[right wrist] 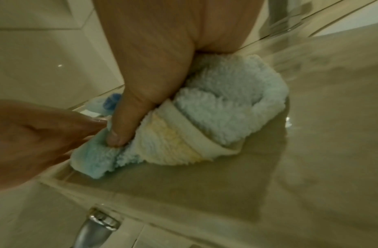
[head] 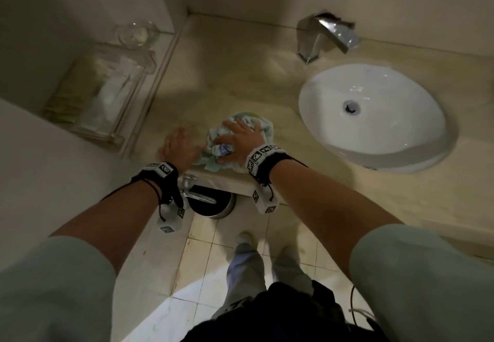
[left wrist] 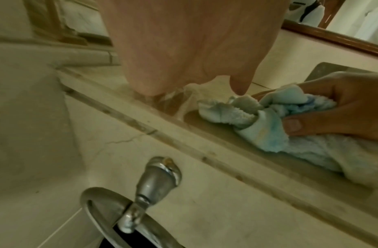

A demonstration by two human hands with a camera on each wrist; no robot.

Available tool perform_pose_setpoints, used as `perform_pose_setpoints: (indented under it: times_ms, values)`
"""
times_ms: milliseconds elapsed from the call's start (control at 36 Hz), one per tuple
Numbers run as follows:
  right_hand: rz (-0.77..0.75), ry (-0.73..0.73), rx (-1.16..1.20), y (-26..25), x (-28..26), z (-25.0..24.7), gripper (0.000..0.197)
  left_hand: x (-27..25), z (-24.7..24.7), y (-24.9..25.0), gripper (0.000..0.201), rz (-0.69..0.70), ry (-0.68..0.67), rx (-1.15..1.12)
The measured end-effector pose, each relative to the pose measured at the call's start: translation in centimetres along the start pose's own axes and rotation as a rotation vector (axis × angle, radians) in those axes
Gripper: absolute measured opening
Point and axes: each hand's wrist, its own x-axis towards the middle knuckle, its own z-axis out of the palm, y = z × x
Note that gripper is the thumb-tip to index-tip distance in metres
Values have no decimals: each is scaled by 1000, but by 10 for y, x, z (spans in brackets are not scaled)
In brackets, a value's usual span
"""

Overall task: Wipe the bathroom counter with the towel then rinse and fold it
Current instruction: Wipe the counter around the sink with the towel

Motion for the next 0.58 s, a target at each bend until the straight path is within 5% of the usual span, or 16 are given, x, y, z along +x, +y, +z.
perform_pose_setpoints:
  times_ms: [583]
  values:
    - [457,234,209,173,-210,32,60,-29,69,179,75,240,-177,333]
